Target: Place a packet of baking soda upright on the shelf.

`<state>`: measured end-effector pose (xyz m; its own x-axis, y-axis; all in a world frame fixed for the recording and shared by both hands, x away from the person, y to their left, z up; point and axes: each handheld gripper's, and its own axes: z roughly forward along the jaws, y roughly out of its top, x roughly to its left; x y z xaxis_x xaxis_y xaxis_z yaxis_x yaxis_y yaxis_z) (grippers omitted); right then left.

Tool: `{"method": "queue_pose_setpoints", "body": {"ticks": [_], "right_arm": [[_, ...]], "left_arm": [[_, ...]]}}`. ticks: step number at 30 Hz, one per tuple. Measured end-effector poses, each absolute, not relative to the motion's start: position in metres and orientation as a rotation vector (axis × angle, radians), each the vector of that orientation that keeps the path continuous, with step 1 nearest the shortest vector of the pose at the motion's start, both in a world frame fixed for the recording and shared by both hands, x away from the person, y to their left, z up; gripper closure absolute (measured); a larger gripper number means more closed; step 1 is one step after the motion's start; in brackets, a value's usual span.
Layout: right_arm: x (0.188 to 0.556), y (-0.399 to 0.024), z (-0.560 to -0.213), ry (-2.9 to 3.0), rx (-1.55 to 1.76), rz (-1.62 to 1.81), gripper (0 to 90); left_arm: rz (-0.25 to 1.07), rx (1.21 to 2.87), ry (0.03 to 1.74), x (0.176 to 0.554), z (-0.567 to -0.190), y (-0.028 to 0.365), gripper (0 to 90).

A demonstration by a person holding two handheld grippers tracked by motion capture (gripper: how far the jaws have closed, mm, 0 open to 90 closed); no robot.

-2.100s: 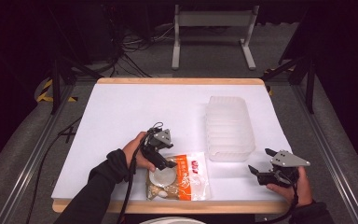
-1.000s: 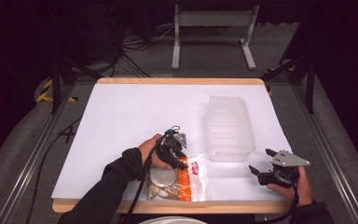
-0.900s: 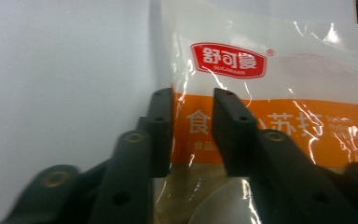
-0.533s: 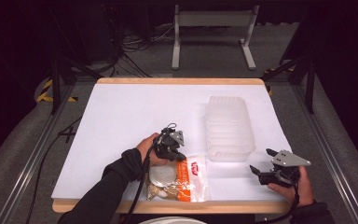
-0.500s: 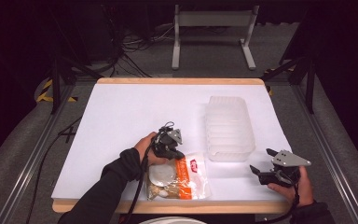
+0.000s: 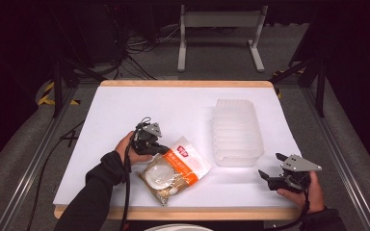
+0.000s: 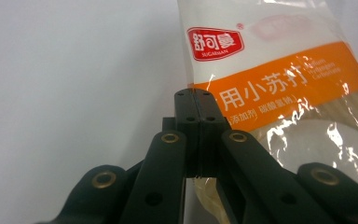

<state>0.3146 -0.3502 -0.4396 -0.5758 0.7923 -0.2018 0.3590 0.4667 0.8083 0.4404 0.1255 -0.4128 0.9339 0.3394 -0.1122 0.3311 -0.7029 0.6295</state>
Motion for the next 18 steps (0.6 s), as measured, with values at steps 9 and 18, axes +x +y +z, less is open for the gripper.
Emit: {"method": "queue_pose_setpoints", "body": {"ticks": [9,18], "right_arm": [[0.315,-0.351,-0.440,2.147,0.960,0.992,13.3],[0.316,-0.350,-0.440,2.151,0.961,0.988,13.3]], "left_arm": [[0.044,2.345,0.553,0.428,-0.414,0.167,90.0],[0.039,2.310,0.587,0.420,-0.420,0.190,90.0]]}}
